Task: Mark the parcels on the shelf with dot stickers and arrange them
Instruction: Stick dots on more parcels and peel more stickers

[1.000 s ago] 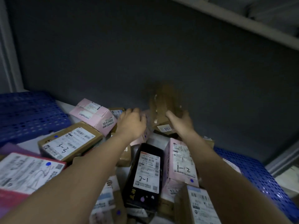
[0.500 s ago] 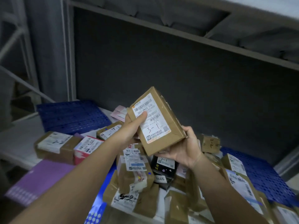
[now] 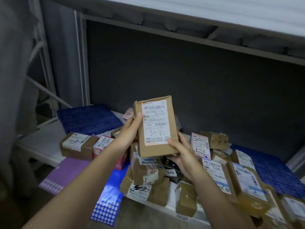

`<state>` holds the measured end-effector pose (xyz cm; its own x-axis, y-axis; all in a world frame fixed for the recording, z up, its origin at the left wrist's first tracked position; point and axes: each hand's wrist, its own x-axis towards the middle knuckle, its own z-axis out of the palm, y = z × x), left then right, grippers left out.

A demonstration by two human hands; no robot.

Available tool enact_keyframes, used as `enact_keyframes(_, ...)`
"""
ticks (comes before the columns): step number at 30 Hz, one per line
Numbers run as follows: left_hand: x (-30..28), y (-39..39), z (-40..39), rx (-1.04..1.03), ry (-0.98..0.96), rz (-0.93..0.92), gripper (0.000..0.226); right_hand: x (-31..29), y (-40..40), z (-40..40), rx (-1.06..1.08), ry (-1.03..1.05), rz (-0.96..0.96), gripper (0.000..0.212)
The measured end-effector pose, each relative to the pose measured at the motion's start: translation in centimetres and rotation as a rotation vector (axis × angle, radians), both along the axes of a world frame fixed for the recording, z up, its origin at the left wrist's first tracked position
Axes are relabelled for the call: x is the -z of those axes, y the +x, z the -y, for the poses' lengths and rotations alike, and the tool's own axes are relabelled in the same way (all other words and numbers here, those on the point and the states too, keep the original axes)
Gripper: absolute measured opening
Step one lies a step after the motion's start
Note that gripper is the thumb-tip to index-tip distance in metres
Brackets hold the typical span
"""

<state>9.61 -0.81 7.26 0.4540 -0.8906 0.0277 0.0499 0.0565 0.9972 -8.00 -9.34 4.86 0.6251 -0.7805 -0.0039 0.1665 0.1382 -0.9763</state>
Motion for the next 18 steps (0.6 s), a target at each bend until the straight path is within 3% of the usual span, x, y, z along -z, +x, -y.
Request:
enact_keyframes(3,0.8,0.0,-0.9,0.056,0.031,-0.066,0.047,0.8,-0.1,-0.3,0.004,0.081,0.031,0.062)
enact_keyframes(5,1.2,0.0,-1.0,0.076,0.055,-0.082,0.063,1.3,-0.1,-0.4,-0.003,0.165,0.051,0.054)
enact_keyframes(12,1.7,-1.1,-0.1,-0.078,0.110,-0.064,0.059,3.7,-0.4,-0.5,-0.031,0.374,0.012,0.043)
enact_keyframes(18,3.4,-1.2,1.2,-0.113,0.159,-0.004,0.026,4.7,-0.8,0.4,0.081,0.326,-0.042,0.037)
